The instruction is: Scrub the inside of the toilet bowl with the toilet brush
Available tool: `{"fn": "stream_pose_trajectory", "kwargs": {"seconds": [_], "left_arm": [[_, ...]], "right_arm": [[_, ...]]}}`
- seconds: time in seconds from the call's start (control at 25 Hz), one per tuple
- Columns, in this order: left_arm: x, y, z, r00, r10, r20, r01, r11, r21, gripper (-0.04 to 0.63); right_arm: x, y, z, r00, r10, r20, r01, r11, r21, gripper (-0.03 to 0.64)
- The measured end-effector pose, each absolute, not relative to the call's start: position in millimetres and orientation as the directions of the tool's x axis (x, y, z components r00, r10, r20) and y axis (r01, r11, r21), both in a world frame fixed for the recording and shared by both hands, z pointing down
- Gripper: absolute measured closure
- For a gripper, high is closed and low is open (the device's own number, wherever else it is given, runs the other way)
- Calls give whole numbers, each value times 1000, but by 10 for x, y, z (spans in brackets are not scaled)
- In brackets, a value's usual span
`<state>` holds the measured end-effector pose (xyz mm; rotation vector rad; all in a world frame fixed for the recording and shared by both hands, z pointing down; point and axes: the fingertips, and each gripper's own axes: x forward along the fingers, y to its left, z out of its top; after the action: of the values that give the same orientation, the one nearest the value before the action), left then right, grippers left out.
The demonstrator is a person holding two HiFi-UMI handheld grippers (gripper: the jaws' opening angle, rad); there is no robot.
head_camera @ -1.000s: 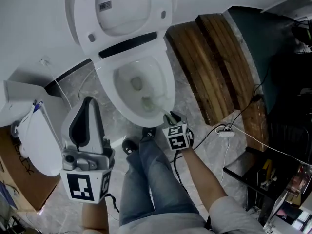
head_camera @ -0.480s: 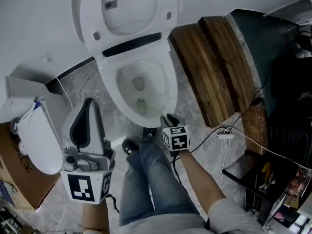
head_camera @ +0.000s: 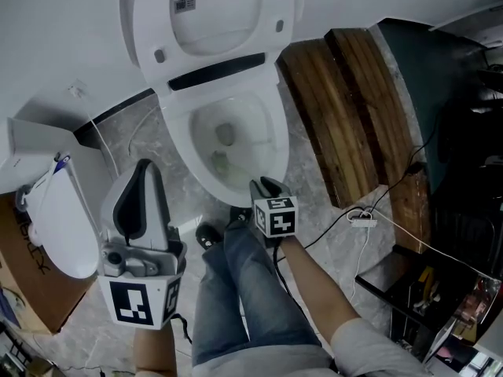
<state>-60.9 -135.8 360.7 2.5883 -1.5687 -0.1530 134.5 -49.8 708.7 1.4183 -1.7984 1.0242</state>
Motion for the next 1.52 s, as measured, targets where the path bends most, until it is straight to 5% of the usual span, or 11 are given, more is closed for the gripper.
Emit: {"fn": "stream_pose_trajectory", "kwargs": {"seconds": [1.52], "left_arm": [[-929,-2077,3905,330,-942,64,-940,-322,112,592]], "right_arm": [[1147,-1882,7164,-250,-539,804,-968,111,-227,514]]}}
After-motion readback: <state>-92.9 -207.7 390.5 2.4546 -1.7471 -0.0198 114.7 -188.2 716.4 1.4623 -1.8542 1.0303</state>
